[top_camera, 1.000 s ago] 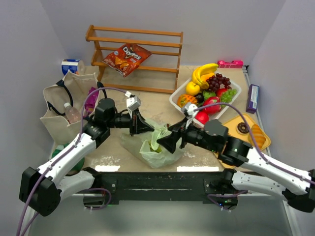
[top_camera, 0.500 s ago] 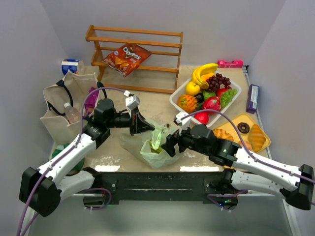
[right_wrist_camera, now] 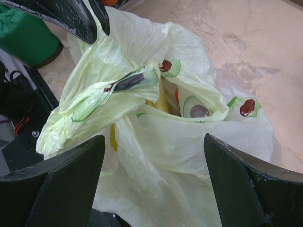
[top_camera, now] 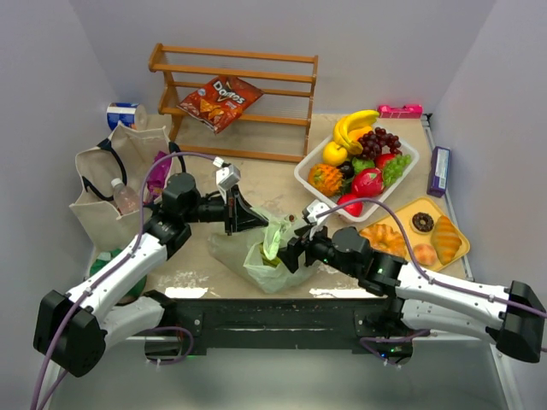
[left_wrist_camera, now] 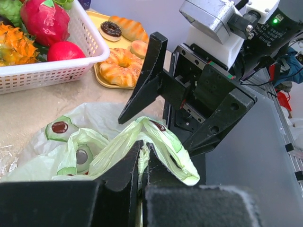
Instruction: Place the mixed food into the grocery bags and tie them
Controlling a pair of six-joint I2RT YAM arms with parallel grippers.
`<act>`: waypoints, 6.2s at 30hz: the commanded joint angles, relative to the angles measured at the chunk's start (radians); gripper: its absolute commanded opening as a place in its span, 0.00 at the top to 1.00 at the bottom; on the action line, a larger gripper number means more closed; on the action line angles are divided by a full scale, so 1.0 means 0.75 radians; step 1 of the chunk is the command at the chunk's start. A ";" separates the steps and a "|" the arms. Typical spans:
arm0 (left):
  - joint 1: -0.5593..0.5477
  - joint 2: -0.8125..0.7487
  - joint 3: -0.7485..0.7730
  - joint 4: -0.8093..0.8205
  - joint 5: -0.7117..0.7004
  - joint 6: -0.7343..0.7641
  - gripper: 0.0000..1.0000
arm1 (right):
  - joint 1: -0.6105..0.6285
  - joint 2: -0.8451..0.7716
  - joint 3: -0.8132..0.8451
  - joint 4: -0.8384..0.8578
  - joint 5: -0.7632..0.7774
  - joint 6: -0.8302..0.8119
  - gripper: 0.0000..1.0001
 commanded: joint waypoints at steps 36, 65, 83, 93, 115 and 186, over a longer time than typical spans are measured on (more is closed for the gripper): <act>-0.034 0.010 0.078 0.061 0.021 0.242 1.00 | 0.045 -0.286 0.185 -0.396 0.124 0.050 0.13; -0.069 -0.056 0.041 0.039 0.050 0.309 1.00 | -0.176 0.276 0.469 -0.248 -0.464 0.026 0.40; -0.091 -0.015 0.139 -0.090 0.013 0.410 0.42 | -0.176 0.284 0.524 -0.451 -0.382 -0.125 1.00; -0.199 0.134 0.272 -0.307 -0.077 0.571 0.31 | -0.176 0.264 0.549 -0.504 -0.421 -0.191 1.00; -0.236 0.026 0.207 -0.313 -0.310 0.606 1.00 | -0.176 0.129 0.504 -0.662 -0.355 -0.230 0.16; -0.715 -0.197 -0.045 -0.129 -1.511 0.549 1.00 | -0.125 0.129 0.293 -0.074 0.121 1.687 0.30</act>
